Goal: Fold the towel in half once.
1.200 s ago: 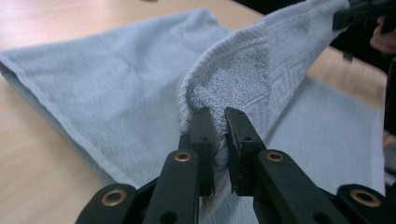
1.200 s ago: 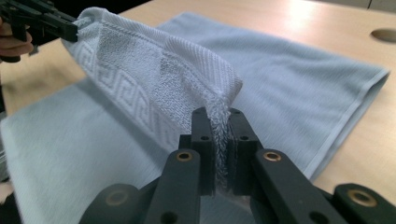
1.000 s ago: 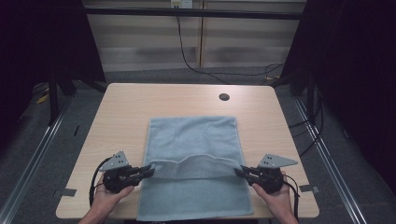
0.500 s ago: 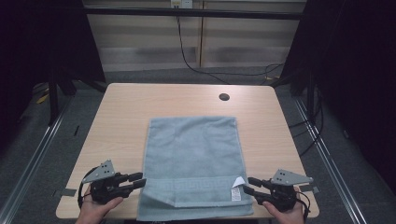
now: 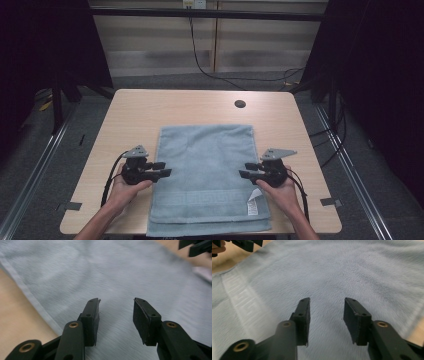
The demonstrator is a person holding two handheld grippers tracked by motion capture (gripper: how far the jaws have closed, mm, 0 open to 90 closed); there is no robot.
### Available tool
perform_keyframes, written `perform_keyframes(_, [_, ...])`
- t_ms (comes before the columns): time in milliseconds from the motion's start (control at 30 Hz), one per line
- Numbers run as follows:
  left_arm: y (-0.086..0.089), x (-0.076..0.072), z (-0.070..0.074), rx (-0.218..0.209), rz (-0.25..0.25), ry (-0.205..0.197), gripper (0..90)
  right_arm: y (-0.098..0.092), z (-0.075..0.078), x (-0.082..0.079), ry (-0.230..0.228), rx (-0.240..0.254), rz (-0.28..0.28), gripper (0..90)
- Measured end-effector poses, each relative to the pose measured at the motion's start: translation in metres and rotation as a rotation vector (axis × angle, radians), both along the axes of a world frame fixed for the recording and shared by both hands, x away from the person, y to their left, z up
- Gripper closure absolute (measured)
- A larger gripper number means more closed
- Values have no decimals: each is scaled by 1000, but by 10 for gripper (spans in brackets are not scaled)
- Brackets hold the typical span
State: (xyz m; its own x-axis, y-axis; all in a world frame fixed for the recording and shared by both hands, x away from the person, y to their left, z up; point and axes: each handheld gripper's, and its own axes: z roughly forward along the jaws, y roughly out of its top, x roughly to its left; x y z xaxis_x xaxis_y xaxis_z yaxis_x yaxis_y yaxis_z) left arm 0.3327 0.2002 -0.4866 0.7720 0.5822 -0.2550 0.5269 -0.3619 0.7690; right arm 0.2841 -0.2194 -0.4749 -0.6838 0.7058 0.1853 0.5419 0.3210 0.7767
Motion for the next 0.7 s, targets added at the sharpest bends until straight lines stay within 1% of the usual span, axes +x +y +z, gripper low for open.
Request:
perform_keyframes(33, [-1,5,-3,-11,15,3,566,3,-2,9,22,-2,5,544])
perform_keyframes(67, [-2,12,-5,-2,31,20,577,6,-4,16,22,-6,0,530])
perform_keyframes(100, [-3,15,-5,9,36,18,578,9,-5,24,22,-13,-6,519])
perform_keyframes(167, [-5,22,-6,21,45,-7,579,13,-6,33,19,-18,-12,496])
perform_keyframes(200, [-6,27,-6,32,43,6,581,15,-7,37,19,-18,-20,488])
perform_keyframes(233, [-6,33,-7,34,54,8,585,16,-7,42,26,-21,-21,478])
perform_keyframes(267, [-5,37,-7,24,71,-5,587,17,-7,47,20,-28,-41,453])
perform_keyframes(300, [-4,39,-8,19,84,-7,592,18,-8,51,13,-41,-60,436])
perform_keyframes(333, [-3,43,-9,22,95,2,595,18,-9,53,14,-47,-71,433])
perform_keyframes(367, [-3,46,-11,78,100,-32,594,18,-11,56,17,-45,-81,430])
perform_keyframes(400, [-3,48,-13,71,102,-29,595,18,-15,57,19,-43,-96,436])
perform_keyframes(433, [-2,49,-15,63,104,-17,601,19,-19,57,26,-55,-101,447])
perform_keyframes(467, [-2,50,-16,78,107,-25,603,20,-23,57,31,-70,-103,450])
perform_keyframes(533, [-3,50,-17,82,98,-29,606,20,-28,56,35,-97,-98,458])
perform_keyframes(633, [-4,49,-19,96,95,-38,609,20,-29,55,55,-85,-105,458])
perform_keyframes(700, [-5,47,-20,102,88,-56,608,20,-27,53,64,-103,-89,458])
